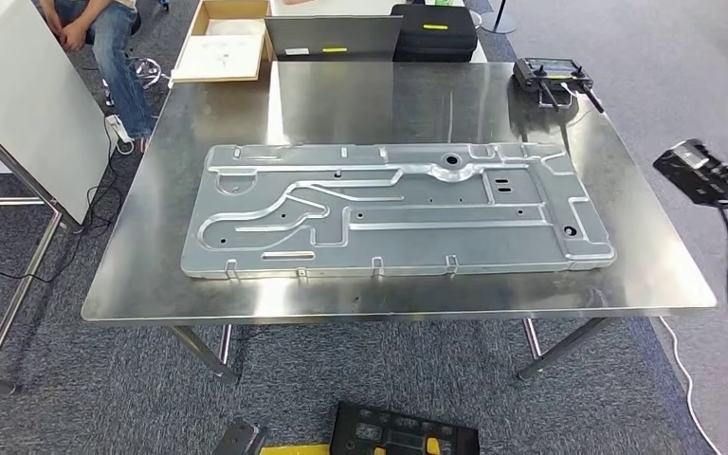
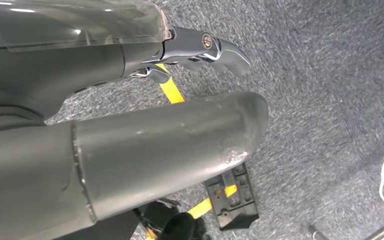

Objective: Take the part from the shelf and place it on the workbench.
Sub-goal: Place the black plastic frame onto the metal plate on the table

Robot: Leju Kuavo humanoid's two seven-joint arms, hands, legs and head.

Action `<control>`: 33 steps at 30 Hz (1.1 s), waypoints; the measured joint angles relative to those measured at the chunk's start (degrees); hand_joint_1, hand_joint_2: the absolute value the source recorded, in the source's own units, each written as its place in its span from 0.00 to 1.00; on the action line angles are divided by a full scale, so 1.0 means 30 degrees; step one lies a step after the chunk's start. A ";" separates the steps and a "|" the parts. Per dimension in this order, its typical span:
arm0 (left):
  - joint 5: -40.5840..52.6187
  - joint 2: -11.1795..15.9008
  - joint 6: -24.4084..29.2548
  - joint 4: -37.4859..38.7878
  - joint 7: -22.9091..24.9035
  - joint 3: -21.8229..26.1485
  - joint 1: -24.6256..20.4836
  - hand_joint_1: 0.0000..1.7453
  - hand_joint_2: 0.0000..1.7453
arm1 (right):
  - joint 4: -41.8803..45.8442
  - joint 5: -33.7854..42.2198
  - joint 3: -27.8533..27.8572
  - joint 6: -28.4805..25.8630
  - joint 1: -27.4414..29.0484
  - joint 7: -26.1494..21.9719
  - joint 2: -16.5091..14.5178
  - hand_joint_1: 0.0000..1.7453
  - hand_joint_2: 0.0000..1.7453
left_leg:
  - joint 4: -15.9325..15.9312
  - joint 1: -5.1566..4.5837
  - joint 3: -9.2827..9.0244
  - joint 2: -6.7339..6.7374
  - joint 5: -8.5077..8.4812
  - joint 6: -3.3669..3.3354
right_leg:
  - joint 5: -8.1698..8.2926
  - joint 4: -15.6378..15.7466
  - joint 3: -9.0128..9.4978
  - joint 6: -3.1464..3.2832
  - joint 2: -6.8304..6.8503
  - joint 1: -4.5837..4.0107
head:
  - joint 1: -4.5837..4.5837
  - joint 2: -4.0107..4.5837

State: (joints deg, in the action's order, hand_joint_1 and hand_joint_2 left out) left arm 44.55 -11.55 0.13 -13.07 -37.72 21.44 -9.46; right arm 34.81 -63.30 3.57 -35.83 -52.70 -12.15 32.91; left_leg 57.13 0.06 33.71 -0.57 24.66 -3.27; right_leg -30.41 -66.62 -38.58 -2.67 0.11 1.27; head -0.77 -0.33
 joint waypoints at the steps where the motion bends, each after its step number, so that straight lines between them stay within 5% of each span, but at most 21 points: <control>1: 0.0005 -0.0033 0.0011 0.0000 0.0024 0.0000 0.0025 0.00 0.00 | 0.0002 0.0064 0.0066 0.0018 0.0046 -0.0016 0.0281 0.00 0.00 | 0.0006 -0.0012 0.0005 0.0015 0.0004 -0.0023 | -0.0515 -0.1241 -0.0606 -0.0064 -0.0010 0.0004 | 0.0000 0.0000; 3: -0.0002 -0.0080 0.0067 0.0000 0.0049 0.0000 0.0079 0.00 0.00 | 0.0002 0.0158 0.0158 0.0009 0.0197 -0.0028 0.0683 0.00 0.00 | 0.0033 -0.0026 0.0004 0.0047 0.0028 -0.0037 | -0.0647 -0.2406 -0.1240 -0.0144 -0.0010 0.0021 | -0.0004 0.0000; 4: -0.0018 -0.0102 0.0109 0.0000 0.0044 0.0000 0.0089 0.00 0.00 | 0.0002 0.0216 0.0198 -0.0009 0.0250 0.0000 0.0837 0.00 0.00 | 0.0069 -0.0025 0.0003 0.0057 0.0050 -0.0028 | -0.0197 -0.1962 -0.1051 -0.0162 -0.0007 0.0034 | -0.0006 0.0000; 7: -0.0114 -0.0188 0.0094 0.0000 -0.0109 0.0002 0.0088 0.00 0.00 | 0.0031 0.0778 0.0456 -0.0071 0.0472 0.0022 0.1496 0.00 0.00 | 0.0356 -0.0075 0.0057 0.0000 0.0233 0.0105 | 0.1426 0.1503 0.0672 -0.0113 0.0023 0.0037 | -0.0002 0.0000; 9: -0.0335 -0.0193 -0.0173 0.0000 -0.0282 0.0027 0.0157 0.00 0.00 | 0.0095 0.1757 0.0945 -0.0188 0.1128 -0.0246 0.2165 0.00 0.00 | 0.0513 -0.0141 0.0134 -0.0131 0.0323 0.0240 | 0.1554 0.2549 0.1193 0.0078 0.0063 -0.0064 | -0.0004 0.0000; 13: -0.0747 -0.0012 -0.0607 0.0000 -0.0441 0.0135 0.0525 0.00 0.00 | 0.0609 0.4309 0.2733 -0.0484 0.3756 -0.1215 0.3225 0.00 0.00 | 0.0950 -0.0126 0.0298 -0.0171 0.0781 0.0524 | 0.1550 0.2655 0.1289 0.0539 0.0156 -0.0041 | -0.0013 0.0000; 16: -0.1072 0.0312 -0.0749 -0.0004 -0.0636 0.0219 0.0941 0.00 0.00 | 0.2492 0.6213 0.5038 -0.0297 0.8414 -0.1794 0.3854 0.00 0.00 | 0.3954 -0.0037 0.1567 0.0033 0.2588 0.0758 | 0.1461 0.2692 0.1392 0.0828 0.0426 -0.0070 | -0.0037 0.0000; 18: -0.1679 0.0547 -0.0834 -0.0084 -0.0729 0.0233 0.1578 0.00 0.00 | 0.4723 0.6921 0.7820 0.0474 1.2285 -0.2764 0.3443 0.00 0.00 | 0.5695 -0.0007 0.2253 0.0094 0.3247 0.0751 | 0.1345 0.2674 0.1454 0.0956 0.0647 -0.0162 | -0.0026 0.0000; 20: -0.2227 0.0765 -0.0918 -0.0202 -0.0756 0.0222 0.2291 0.00 0.00 | 0.6641 0.7013 1.0654 0.1157 1.4973 -0.3565 0.2567 0.00 0.00 | 0.4792 -0.0100 0.1670 0.0087 0.2541 0.0555 | 0.1254 0.2642 0.1513 0.0971 0.0621 -0.0209 | -0.0026 0.0000; 22: -0.2712 0.1014 -0.1025 -0.0262 -0.0772 0.0217 0.2748 0.00 0.00 | 0.7995 0.6719 1.2861 0.1658 1.6651 -0.3892 0.1918 0.00 0.00 | 0.2135 -0.0289 0.0255 0.0046 0.1449 0.0087 | 0.1196 0.2630 0.1573 0.0910 0.0534 -0.0226 | -0.0013 0.0000; 24: -0.3366 0.1202 -0.1177 -0.0277 -0.0792 0.0199 0.2899 0.00 0.00 | 0.8973 0.6129 1.4908 0.2320 1.7473 -0.4286 0.1284 0.00 0.00 | 0.0518 -0.0407 -0.0607 0.0080 0.1050 -0.0228 | 0.1204 0.2669 0.1599 0.0789 0.0464 -0.0206 | -0.0006 0.0000; 28: -0.4858 0.1250 -0.1679 -0.0460 -0.0814 0.0074 0.3181 0.00 0.00 | 0.9767 0.4708 1.8776 0.3209 1.8274 -0.5549 -0.0025 0.00 0.00 | -0.0187 -0.0327 -0.0998 0.0160 0.0805 -0.0240 | 0.1094 0.2628 0.1732 0.0417 0.0352 -0.0127 | 0.0014 0.0000; 33: -0.6419 0.1230 -0.1074 -0.1028 -0.0818 -0.0919 0.3402 0.00 0.00 | 0.8886 0.2987 2.2324 0.2818 1.7918 -0.5958 -0.0756 0.00 0.00 | -0.0529 -0.0242 -0.1149 0.0356 0.0603 -0.0267 | -0.1365 -0.1826 -0.0231 -0.0060 0.0079 0.0099 | 0.0051 0.0000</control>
State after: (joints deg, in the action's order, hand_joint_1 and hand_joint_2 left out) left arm 25.29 -7.86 -3.09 -16.15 -40.17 18.68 0.75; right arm 61.47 -54.34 70.54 -27.38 1.05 -30.02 30.64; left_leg 55.55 -0.66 30.27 0.50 26.47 -4.07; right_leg -34.51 -72.10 -39.27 -2.86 0.35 1.57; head -0.62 -0.33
